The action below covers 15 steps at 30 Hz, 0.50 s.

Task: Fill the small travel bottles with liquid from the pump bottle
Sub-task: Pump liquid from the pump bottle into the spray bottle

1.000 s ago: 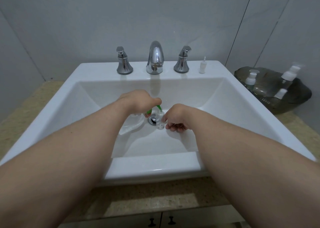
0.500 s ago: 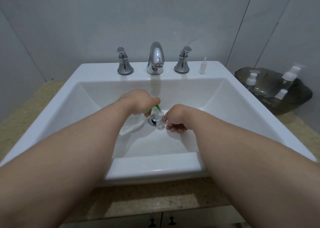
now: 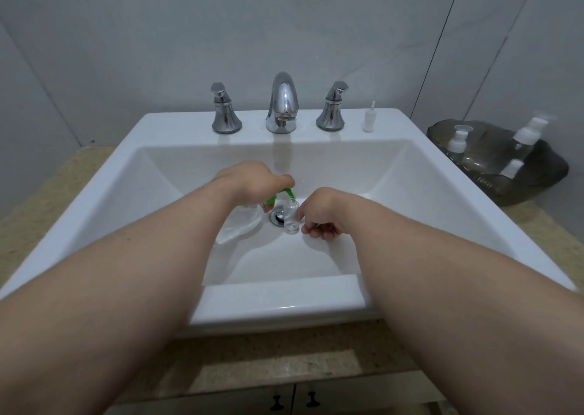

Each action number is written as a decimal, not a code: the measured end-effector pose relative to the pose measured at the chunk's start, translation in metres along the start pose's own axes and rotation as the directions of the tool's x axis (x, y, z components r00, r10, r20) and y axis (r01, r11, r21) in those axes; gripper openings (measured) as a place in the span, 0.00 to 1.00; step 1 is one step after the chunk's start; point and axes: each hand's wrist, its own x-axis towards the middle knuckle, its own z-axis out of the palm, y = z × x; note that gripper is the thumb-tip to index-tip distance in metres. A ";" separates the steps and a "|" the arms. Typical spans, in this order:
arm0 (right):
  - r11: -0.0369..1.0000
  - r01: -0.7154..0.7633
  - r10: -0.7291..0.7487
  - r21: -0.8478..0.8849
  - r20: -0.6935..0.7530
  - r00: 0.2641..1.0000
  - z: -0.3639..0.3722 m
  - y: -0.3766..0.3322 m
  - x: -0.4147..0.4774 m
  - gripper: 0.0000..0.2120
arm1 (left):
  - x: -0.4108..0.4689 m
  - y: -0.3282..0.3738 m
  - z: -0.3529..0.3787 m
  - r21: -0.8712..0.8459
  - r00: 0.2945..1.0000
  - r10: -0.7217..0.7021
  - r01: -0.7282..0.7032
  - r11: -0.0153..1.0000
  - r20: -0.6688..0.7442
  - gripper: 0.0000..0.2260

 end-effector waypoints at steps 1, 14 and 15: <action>1.000 0.001 -0.001 0.002 -0.001 1.000 0.000 0.000 0.000 0.16 | 0.000 0.000 0.000 0.006 1.000 0.003 -0.003 1.000 -0.002 0.28; 1.000 -0.015 0.015 0.008 0.008 1.000 0.000 0.000 0.001 0.18 | -0.003 0.005 -0.001 0.055 0.999 0.027 -0.029 0.998 0.033 0.25; 1.000 -0.015 0.015 0.009 0.010 1.000 0.000 -0.001 0.001 0.18 | -0.004 0.005 -0.001 0.055 0.999 0.030 -0.032 0.998 0.040 0.24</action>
